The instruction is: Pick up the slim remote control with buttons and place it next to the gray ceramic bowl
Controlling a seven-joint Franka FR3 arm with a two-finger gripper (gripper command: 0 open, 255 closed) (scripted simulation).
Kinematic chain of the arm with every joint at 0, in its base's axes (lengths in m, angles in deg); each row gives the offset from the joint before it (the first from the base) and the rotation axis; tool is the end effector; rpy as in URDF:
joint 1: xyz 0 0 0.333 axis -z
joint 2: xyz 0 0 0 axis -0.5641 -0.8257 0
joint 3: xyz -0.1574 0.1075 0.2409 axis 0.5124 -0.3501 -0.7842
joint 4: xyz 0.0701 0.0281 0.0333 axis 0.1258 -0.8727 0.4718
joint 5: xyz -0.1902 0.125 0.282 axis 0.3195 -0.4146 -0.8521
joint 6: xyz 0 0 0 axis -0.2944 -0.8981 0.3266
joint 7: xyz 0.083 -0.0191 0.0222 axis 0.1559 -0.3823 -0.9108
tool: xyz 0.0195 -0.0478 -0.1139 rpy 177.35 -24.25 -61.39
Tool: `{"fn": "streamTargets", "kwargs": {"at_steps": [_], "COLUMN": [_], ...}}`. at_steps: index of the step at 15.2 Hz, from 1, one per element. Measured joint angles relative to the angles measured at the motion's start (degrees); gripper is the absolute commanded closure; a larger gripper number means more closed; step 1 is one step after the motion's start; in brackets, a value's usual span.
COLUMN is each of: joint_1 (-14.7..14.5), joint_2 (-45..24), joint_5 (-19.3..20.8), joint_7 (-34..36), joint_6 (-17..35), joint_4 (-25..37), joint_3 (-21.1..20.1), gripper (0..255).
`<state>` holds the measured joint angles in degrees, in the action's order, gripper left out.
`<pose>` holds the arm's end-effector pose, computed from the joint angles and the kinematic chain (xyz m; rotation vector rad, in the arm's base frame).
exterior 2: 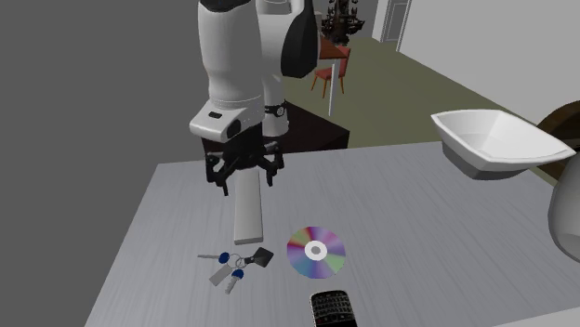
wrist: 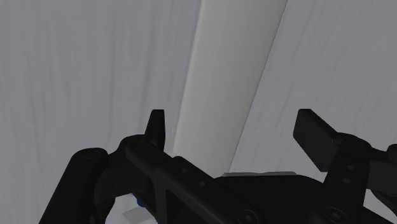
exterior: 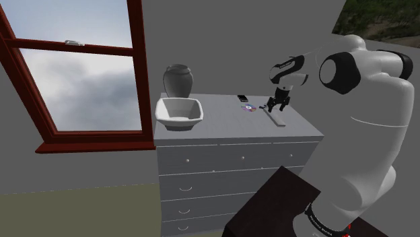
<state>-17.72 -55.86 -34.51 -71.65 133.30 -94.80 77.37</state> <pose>0.4395 -0.3982 0.3603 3.0612 -0.6199 0.0073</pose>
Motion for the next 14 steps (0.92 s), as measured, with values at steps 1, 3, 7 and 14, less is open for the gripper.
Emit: {"fn": "streamTargets", "kwargs": {"at_steps": [1,3,7,14], "joint_1": [0.3,0.6,1.1,1.1], "joint_2": [-0.8,-1.9,-3.6,-3.8], "joint_5": [-0.4,-1.0,-2.1,-2.3], "joint_7": [-0.4,-0.7,-1.5,-1.5], "joint_6": [0.4,1.5,4.0,4.4], "joint_4": [0.4,0.2,-0.7,-0.9], "joint_3": [-0.1,-0.3,-0.7,-0.8], "gripper": [0,0,0,255]}}
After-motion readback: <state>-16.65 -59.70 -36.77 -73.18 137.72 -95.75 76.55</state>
